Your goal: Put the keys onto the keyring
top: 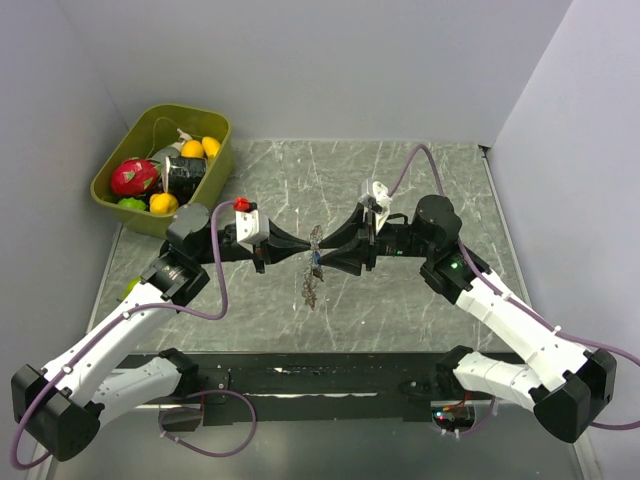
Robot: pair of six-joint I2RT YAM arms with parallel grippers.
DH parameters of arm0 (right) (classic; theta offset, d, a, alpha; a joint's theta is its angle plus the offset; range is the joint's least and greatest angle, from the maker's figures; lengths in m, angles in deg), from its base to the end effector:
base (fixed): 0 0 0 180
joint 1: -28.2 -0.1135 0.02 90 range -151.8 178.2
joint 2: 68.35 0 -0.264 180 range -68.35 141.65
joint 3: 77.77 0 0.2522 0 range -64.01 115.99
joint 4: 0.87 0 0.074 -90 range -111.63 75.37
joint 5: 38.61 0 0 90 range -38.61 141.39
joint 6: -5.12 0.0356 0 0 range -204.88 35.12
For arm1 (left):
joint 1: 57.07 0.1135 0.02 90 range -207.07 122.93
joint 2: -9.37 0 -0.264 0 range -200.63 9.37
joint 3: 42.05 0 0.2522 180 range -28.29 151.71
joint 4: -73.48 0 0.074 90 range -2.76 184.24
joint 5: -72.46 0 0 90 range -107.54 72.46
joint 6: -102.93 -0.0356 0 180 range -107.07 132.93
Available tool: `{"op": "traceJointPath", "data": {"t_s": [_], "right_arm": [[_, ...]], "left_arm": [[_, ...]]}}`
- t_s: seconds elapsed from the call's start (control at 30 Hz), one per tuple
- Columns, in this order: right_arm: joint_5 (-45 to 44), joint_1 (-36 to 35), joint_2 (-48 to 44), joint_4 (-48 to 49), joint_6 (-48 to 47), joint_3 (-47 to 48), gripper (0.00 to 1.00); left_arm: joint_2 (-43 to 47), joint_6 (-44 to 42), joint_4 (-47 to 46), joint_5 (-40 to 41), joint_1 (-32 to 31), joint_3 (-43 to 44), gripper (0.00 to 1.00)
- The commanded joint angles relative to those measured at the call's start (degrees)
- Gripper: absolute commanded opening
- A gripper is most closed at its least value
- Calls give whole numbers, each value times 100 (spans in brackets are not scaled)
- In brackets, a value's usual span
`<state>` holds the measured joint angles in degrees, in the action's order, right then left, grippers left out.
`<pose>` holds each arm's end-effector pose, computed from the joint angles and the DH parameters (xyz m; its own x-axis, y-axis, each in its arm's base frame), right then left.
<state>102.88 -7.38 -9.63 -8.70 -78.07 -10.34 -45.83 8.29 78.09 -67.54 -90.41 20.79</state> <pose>0.1695 0.1555 0.3788 -0.1060 0.0149 -0.9943 -0.9931 0.0497 0.1066 0.1655 -0.1415 0.3689 0.1243 -0.0195 -0.9921 0.9855 0.1185 0.1211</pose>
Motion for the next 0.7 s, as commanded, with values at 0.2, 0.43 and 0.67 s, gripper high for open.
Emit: {"op": "traceJointPath", "data": {"t_s": [0.2,0.43,0.67], "right_arm": [[-367,7,8,215,13,100,49],[-508,7,8,259,49,47,50],[-315,7,8,189,-57,100,52]], "left_arm": [[159,174,-553,-353,-23,111,1],[150,122,-474,-528,-23,163,1],[176,139,-500,-494,-23,128,1]]}}
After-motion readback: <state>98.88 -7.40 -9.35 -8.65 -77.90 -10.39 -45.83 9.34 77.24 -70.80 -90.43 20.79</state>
